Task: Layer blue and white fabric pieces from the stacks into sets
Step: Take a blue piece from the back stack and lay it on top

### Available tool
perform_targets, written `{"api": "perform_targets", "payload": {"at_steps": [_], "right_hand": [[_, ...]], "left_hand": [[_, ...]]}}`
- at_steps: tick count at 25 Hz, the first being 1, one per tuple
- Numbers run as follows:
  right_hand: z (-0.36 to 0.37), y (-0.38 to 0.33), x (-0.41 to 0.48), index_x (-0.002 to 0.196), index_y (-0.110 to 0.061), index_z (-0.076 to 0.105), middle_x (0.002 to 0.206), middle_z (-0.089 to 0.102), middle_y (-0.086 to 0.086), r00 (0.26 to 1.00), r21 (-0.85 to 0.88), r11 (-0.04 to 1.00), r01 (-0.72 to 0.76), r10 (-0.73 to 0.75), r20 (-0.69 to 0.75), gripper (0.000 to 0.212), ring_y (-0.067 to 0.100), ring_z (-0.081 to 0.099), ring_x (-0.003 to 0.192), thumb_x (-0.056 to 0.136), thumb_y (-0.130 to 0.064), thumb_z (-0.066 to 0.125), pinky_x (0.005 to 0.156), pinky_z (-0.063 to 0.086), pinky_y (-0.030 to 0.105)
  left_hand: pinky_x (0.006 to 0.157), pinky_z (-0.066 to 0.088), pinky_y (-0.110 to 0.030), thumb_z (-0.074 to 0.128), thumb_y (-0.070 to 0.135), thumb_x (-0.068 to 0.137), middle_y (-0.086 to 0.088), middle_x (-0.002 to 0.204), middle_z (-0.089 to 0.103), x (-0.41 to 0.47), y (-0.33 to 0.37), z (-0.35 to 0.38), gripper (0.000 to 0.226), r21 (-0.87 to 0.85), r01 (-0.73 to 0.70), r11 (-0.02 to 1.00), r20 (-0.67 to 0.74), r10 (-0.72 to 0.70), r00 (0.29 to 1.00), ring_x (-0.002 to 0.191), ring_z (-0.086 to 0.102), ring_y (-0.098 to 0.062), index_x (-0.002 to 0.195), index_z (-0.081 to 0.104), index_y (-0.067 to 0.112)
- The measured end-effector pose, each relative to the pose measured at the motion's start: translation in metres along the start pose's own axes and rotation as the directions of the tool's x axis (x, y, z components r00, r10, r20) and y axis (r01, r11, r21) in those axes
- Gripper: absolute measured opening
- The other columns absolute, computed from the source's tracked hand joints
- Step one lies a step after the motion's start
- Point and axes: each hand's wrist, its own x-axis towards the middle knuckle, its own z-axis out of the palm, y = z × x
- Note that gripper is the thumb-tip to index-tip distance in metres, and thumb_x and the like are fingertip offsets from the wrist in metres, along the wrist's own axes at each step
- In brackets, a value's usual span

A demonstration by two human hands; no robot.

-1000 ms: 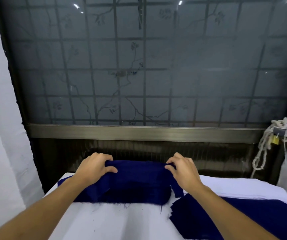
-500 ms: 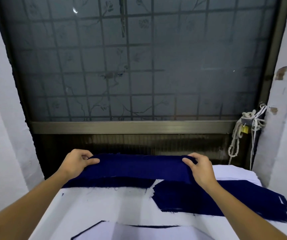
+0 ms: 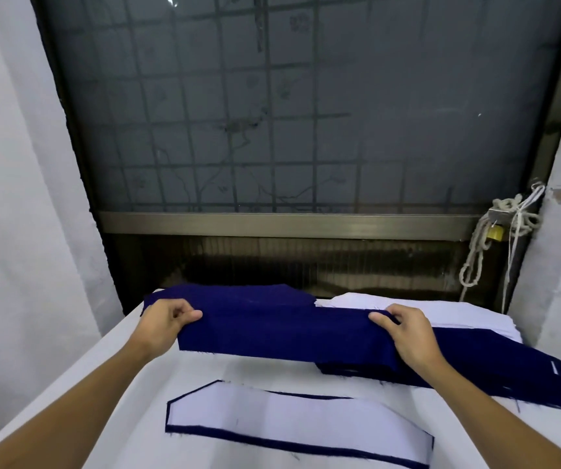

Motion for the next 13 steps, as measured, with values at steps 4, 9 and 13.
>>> {"api": "perform_targets", "payload": {"at_steps": [4,9,13], "right_hand": [[0.006,0.007,-0.013,0.073,-0.011,0.065,0.068,0.068,0.003,0.998,-0.041,0.998,-0.052,0.054,0.044,0.036,0.019,0.066,0.069,0.090,-0.042,0.071,0.066,0.053,0.041],[0.006,0.030,-0.040,0.067,-0.011,0.065,0.069,0.072,0.000,0.976,-0.023,0.991,-0.134,0.136,0.168,0.037,0.017,0.070,0.069,0.087,-0.041,0.075,0.065,0.057,0.035],[0.000,0.045,-0.062,0.080,-0.017,0.079,0.084,0.078,-0.004,0.946,0.023,0.984,-0.176,0.163,0.281,0.017,0.013,0.075,0.081,0.091,-0.028,0.073,0.082,0.062,0.040]], "left_hand": [[0.057,0.053,-0.026,0.062,0.031,0.100,-0.004,0.084,0.073,-0.012,-0.010,0.000,0.029,0.040,0.069,0.997,0.088,-0.072,0.993,0.077,0.069,-0.022,0.083,0.064,0.007],[0.055,0.053,-0.028,0.064,0.038,0.099,-0.007,0.071,0.062,-0.029,-0.028,0.011,0.045,-0.048,0.171,0.984,0.118,-0.165,0.979,0.068,0.060,-0.022,0.069,0.047,0.009],[0.057,0.045,-0.029,0.059,0.040,0.102,-0.004,0.066,0.046,-0.040,-0.052,0.023,0.047,0.007,0.195,0.981,0.203,-0.192,0.960,0.063,0.046,-0.018,0.069,0.042,0.011]]}}
